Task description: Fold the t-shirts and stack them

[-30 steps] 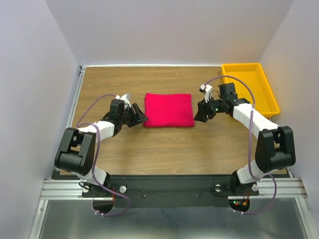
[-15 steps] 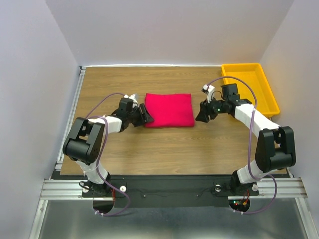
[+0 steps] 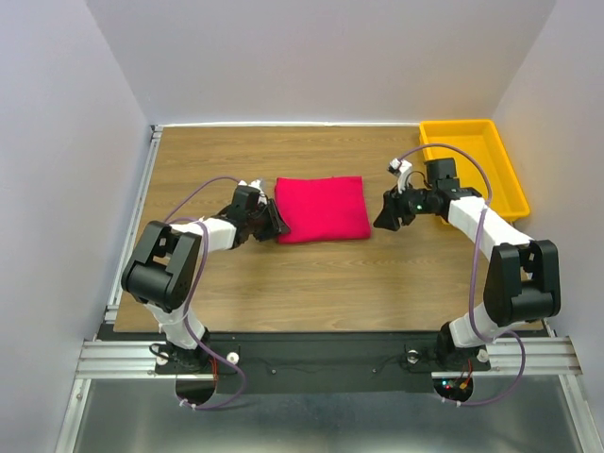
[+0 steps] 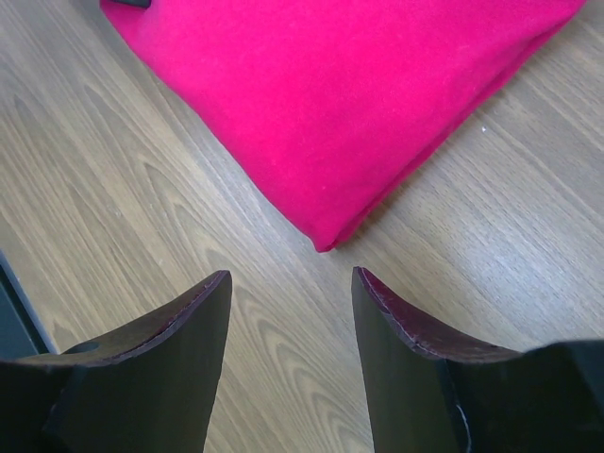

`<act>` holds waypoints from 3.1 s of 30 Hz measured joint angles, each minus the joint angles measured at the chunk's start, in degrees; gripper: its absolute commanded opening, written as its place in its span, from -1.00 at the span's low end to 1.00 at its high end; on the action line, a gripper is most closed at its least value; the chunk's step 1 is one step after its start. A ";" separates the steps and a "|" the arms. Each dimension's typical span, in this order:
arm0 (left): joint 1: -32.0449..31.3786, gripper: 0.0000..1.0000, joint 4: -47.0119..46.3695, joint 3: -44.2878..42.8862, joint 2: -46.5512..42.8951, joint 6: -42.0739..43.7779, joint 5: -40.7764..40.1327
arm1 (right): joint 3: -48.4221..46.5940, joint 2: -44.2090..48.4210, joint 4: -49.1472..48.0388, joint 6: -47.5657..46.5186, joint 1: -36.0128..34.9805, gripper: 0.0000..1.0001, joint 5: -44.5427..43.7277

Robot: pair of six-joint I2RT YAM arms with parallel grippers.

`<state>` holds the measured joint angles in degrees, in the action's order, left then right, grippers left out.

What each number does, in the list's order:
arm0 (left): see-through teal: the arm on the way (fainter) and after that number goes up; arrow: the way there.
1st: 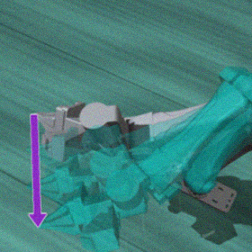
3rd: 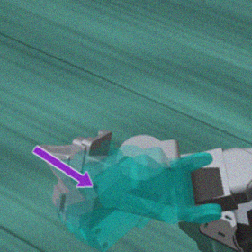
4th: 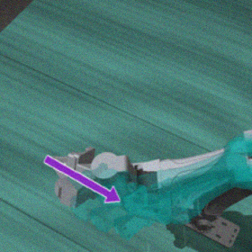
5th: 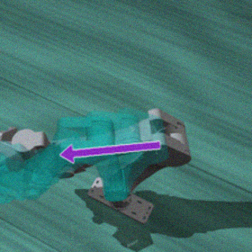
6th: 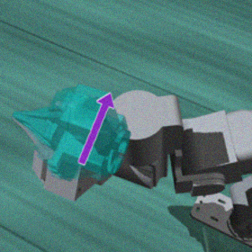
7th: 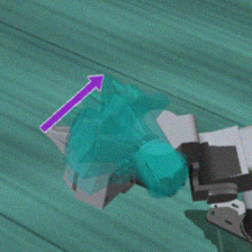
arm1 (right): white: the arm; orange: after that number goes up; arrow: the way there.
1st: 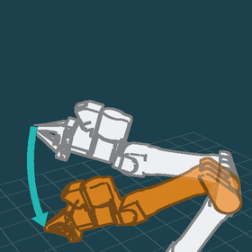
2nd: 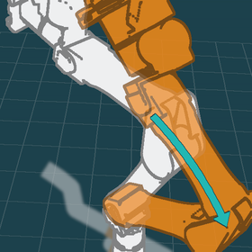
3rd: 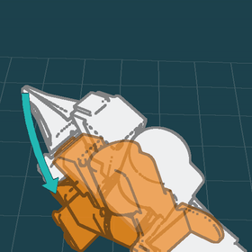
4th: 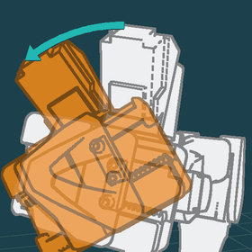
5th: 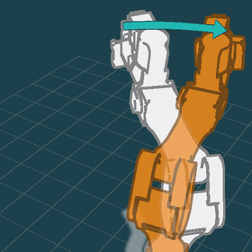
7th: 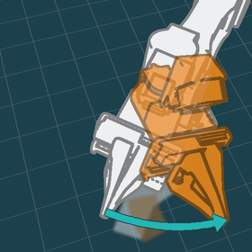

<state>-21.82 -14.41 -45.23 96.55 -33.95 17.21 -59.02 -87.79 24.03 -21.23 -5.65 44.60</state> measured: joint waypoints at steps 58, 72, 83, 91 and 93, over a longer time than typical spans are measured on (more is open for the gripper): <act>42.49 -0.06 35.76 -45.53 22.73 22.10 -13.57 | 1.77 0.02 -0.02 -0.68 3.34 0.19 3.69; 42.07 -0.01 30.91 -36.98 -3.56 22.29 -13.70 | 1.84 0.20 -0.02 -1.29 3.34 0.19 3.61; 41.27 0.32 21.42 -7.04 -31.52 20.33 7.80 | 3.61 7.65 0.09 -2.93 3.89 0.21 -2.62; 27.80 0.97 14.14 -2.56 -48.89 21.11 8.70 | 3.58 13.16 0.04 -1.81 5.01 0.44 -8.72; 25.59 0.97 13.88 -2.56 -51.01 21.77 5.95 | 3.58 15.19 0.07 -1.14 5.01 0.59 -11.19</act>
<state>3.77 -0.54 -47.79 45.54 -12.19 23.16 -55.44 -72.60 24.10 -22.37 -0.64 33.41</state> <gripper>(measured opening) 0.986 0.713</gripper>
